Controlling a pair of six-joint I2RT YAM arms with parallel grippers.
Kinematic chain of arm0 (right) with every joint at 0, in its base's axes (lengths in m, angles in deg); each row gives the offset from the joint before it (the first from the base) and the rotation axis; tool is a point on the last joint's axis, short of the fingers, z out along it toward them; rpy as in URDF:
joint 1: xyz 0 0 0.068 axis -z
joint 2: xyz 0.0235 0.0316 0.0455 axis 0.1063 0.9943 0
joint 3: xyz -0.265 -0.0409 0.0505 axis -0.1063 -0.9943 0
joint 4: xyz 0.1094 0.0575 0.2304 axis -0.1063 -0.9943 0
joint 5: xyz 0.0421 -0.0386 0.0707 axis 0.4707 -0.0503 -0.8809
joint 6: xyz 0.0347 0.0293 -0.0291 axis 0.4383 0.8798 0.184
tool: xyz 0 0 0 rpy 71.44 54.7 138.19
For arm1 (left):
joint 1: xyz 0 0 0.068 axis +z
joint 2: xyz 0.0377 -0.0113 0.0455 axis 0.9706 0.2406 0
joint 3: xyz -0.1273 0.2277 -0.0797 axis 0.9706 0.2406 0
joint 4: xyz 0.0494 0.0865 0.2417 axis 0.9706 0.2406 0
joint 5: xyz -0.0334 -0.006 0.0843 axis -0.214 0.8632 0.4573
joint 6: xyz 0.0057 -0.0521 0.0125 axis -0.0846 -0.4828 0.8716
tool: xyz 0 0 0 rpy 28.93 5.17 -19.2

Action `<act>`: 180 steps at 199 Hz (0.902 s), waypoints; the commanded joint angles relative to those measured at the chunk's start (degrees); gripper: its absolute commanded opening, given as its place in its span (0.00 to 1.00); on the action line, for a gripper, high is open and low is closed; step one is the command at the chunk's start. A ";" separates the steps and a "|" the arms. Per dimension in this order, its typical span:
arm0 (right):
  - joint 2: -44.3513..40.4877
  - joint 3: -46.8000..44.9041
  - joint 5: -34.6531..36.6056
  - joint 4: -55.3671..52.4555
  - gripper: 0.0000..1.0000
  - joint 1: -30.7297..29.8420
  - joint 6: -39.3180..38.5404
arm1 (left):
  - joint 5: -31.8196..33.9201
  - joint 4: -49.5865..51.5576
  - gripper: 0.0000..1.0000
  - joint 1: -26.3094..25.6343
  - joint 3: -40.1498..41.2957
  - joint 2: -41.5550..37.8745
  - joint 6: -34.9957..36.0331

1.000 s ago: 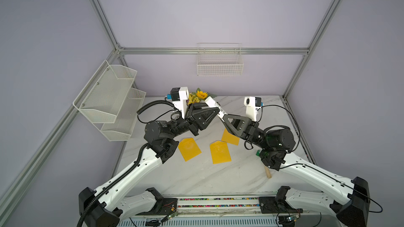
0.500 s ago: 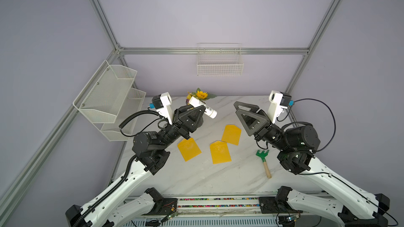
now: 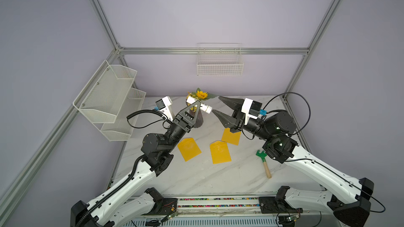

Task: Seal the envelope with a glue stick
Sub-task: Unscrew the glue stick.

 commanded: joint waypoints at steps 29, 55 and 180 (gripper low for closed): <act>2.09 2.51 -1.88 -5.81 0.49 0.08 -8.07 | 4.29 -2.02 0.13 -0.06 0.74 -2.36 -1.79; 3.52 3.43 -2.64 -8.49 0.47 0.00 -7.93 | 3.84 -2.22 0.12 -0.06 0.42 -2.12 -2.19; 3.66 1.87 -1.72 -4.94 0.18 0.00 5.70 | 1.08 -2.15 0.09 0.00 -0.83 0.14 -0.35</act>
